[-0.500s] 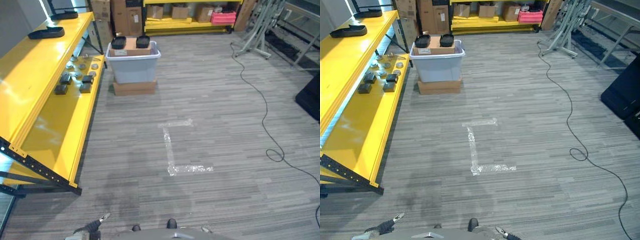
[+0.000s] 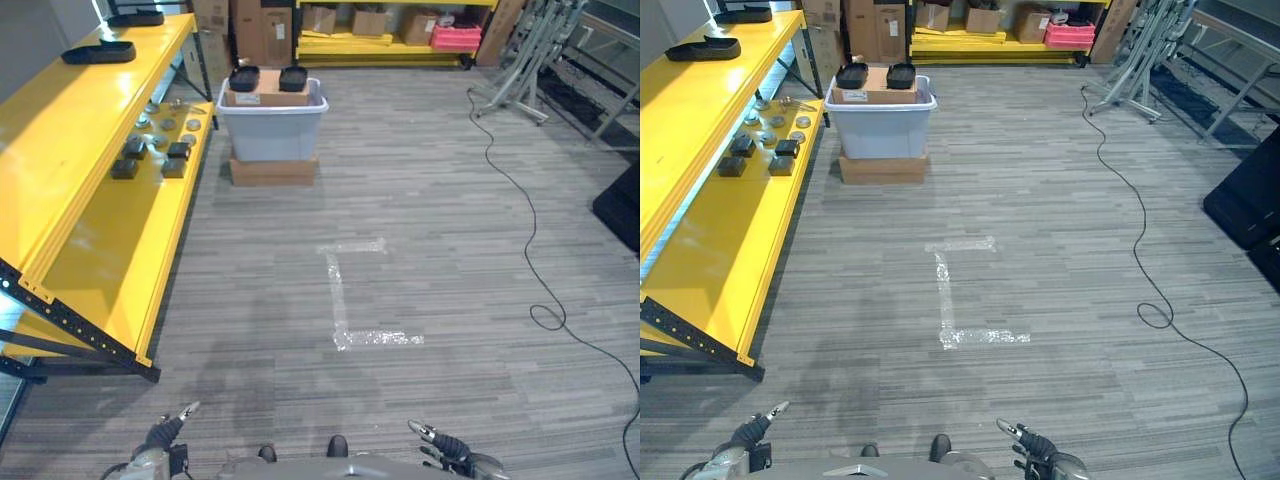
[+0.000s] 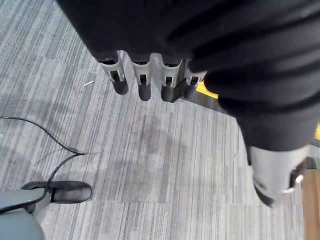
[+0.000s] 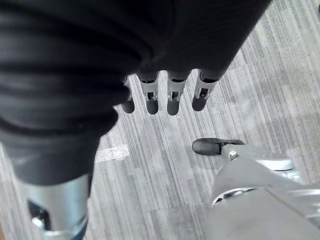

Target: Move parts from the plastic box to the shelf.

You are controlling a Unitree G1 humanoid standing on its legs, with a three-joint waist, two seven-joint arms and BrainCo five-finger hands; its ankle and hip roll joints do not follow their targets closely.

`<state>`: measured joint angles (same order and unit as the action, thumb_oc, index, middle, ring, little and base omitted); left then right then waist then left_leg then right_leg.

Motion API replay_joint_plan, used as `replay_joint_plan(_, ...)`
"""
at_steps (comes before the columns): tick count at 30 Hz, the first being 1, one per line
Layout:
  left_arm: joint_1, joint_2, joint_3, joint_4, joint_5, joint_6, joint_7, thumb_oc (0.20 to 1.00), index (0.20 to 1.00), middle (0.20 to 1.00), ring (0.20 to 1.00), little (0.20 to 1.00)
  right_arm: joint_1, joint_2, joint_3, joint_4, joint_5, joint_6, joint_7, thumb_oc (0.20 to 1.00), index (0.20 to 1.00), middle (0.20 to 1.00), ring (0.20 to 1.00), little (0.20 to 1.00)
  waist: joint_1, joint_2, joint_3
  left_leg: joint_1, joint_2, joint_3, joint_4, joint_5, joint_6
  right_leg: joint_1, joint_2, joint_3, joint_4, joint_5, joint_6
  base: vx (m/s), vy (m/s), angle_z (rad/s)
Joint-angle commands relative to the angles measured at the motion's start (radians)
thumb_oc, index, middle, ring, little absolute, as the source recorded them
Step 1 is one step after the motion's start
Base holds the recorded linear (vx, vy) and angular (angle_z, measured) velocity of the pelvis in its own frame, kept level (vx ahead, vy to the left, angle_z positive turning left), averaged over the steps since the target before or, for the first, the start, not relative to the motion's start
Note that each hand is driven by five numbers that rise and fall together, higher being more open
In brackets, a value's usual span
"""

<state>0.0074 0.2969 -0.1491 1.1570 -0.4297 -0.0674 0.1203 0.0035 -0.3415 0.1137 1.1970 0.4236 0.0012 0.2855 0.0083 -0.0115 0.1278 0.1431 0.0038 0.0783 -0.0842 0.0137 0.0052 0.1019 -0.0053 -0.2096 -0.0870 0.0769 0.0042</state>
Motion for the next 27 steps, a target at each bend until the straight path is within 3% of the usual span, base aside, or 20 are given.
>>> replay_joint_plan(1,-0.068,0.032,0.014,0.033,-0.017,-0.078,-0.072,1.0,1.0,1.0,1.0,1.0,-0.038,-0.037,0.06,0.054,-0.078,-0.015,0.047,1.0,1.0,1.0,1.0,1.0,0.009,-0.019,-0.014,-0.009,-0.017,0.049,-0.003,-0.035,0.0,0.054,-0.052,-0.001,0.014,-0.075,0.081,0.07,0.002,0.05)
replay_joint_plan(4,-0.118,0.062,-0.016,-0.052,0.009,-0.066,-0.097,1.0,1.0,1.0,1.0,1.0,-0.091,-0.084,0.068,0.004,-0.023,-0.073,0.039,1.0,1.0,1.0,1.0,1.0,0.012,-0.016,-0.015,-0.006,-0.013,0.049,-0.003,-0.034,-0.003,0.056,-0.054,-0.002,0.011,-0.07,0.084,0.05,0.022,-0.01)
replay_joint_plan(8,-0.157,0.072,-0.092,-0.079,0.074,-0.021,-0.134,1.0,1.0,1.0,1.0,1.0,-0.14,-0.117,0.12,-0.052,-0.106,-0.122,0.042,1.0,1.0,1.0,1.0,1.0,0.011,-0.012,-0.022,-0.01,-0.016,0.052,-0.003,-0.035,0.0,0.05,-0.058,0.0,0.011,-0.068,0.09,0.05,0.058,0.01)
replay_joint_plan(10,-0.144,0.063,-0.099,-0.054,0.078,-0.001,-0.154,1.0,1.0,1.0,1.0,1.0,-0.143,-0.101,0.118,-0.054,-0.023,-0.088,0.047,1.0,1.0,1.0,1.0,1.0,0.011,-0.014,-0.025,-0.006,-0.018,0.052,-0.003,-0.037,0.006,0.051,-0.059,0.002,0.02,-0.073,0.088,0.1,0.101,0.01)
replay_joint_plan(14,-0.119,0.043,-0.087,-0.005,0.054,-0.002,-0.167,1.0,1.0,1.0,1.0,1.0,-0.136,-0.073,0.096,-0.04,0.0,-0.054,0.049,1.0,1.0,1.0,1.0,1.0,0.009,-0.015,-0.02,0.0,-0.022,0.056,0.008,-0.046,0.02,0.043,-0.064,0.009,0.06,-0.093,0.081,0.07,0.109,-0.02)
replay_joint_plan(18,-0.106,0.03,-0.059,0.043,0.021,-0.021,-0.172,1.0,1.0,1.0,1.0,1.0,-0.128,-0.023,0.076,-0.01,0.047,-0.044,0.023,1.0,1.0,1.0,1.0,1.0,0.001,-0.014,0.01,-0.005,-0.025,0.057,0.054,-0.066,0.053,-0.01,-0.072,0.021,0.214,-0.122,0.079,0.06,0.127,-0.03)
replay_joint_plan(19,-0.108,0.028,-0.056,0.046,0.016,-0.023,-0.171,1.0,1.0,1.0,1.0,1.0,-0.128,-0.017,0.072,-0.007,0.057,-0.041,0.02,1.0,1.0,1.0,1.0,1.0,-0.001,-0.014,0.017,-0.007,-0.026,0.056,0.06,-0.069,0.059,-0.027,-0.074,0.025,0.248,-0.116,0.083,0.09,0.193,-0.01)
replay_joint_plan(20,-0.112,0.023,-0.047,0.056,0.026,-0.035,-0.176,1.0,1.0,1.0,1.0,1.0,-0.121,0.002,0.059,-0.005,0.043,-0.041,0.018,1.0,1.0,1.0,1.0,1.0,-0.012,-0.011,0.039,-0.011,-0.032,0.053,0.072,-0.08,0.078,-0.084,-0.078,0.044,0.378,-0.082,0.1,0.09,0.186,-0.02)
replay_joint_plan(22,-0.114,0.019,-0.048,0.057,0.024,-0.032,-0.176,1.0,1.0,1.0,1.0,1.0,-0.118,0.011,0.06,-0.004,0.028,-0.041,0.009,1.0,1.0,1.0,1.0,1.0,-0.015,-0.006,0.046,-0.011,-0.031,0.052,0.073,-0.081,0.085,-0.115,-0.084,0.046,0.445,-0.06,0.112,0.07,0.149,-0.05)
replay_joint_plan(24,-0.107,0.012,-0.044,0.059,0.019,-0.042,-0.171,1.0,1.0,1.0,1.0,1.0,-0.102,0.027,0.061,0.008,0.007,-0.034,0.022,1.0,1.0,1.0,1.0,1.0,-0.023,0.009,0.068,0.001,-0.033,0.034,0.077,-0.092,0.095,-0.221,-0.13,0.055,0.624,0.038,0.148,0.13,0.144,-0.03)
replay_joint_plan(27,-0.1,0.011,-0.041,0.051,0.021,-0.047,-0.169,1.0,1.0,1.0,1.0,1.0,-0.097,0.038,0.063,0.022,-0.013,-0.016,0.047,1.0,1.0,1.0,1.0,1.0,-0.027,0.01,0.077,0.021,-0.034,0.03,0.066,-0.094,0.088,-0.252,-0.142,0.055,0.615,0.07,0.158,0.15,0.002,0.05)
